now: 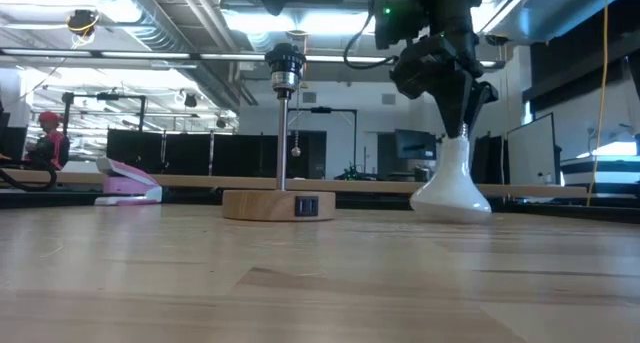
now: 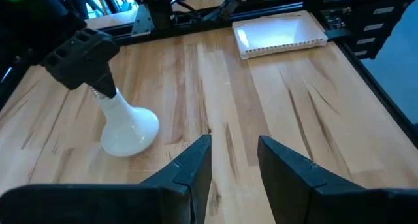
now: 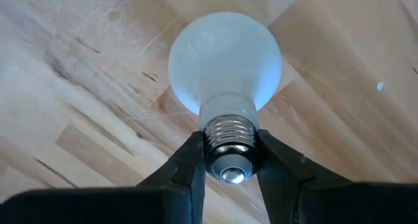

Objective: Screw lightbulb
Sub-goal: Remove the white lightbulb from the brown lamp, then return to Home Position

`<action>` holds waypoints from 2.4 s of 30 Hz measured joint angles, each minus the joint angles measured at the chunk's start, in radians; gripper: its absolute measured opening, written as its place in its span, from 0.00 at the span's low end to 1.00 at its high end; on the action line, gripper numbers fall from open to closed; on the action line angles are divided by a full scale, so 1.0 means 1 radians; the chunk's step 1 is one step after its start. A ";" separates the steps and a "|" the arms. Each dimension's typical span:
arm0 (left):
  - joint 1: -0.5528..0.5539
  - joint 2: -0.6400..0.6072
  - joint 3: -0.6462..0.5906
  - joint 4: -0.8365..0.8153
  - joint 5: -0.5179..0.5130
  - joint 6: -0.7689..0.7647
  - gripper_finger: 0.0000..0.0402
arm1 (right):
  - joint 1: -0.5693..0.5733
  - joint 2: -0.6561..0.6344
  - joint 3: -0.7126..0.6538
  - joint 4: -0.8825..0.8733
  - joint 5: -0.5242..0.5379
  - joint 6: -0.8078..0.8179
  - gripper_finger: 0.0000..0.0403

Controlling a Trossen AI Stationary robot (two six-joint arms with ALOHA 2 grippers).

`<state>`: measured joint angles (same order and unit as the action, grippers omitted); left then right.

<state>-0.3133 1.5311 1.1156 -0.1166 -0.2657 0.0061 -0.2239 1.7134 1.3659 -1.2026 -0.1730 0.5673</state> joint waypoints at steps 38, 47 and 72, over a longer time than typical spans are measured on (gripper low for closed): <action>0.166 -0.820 -0.391 -0.123 -0.008 0.150 0.07 | 0.341 -0.903 -0.476 0.700 0.604 -0.340 0.75; 0.169 -1.003 -0.474 -0.153 -0.008 0.029 0.10 | 0.342 -1.064 -0.664 0.809 0.576 -0.343 0.75; 0.356 -1.407 -0.955 0.099 0.154 -0.031 0.11 | 0.342 -1.661 -1.259 1.201 0.407 -0.390 0.75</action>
<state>0.0429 0.1238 0.1611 -0.0179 -0.1113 -0.0245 0.1181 0.0526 0.1067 -0.0020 0.2344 0.1776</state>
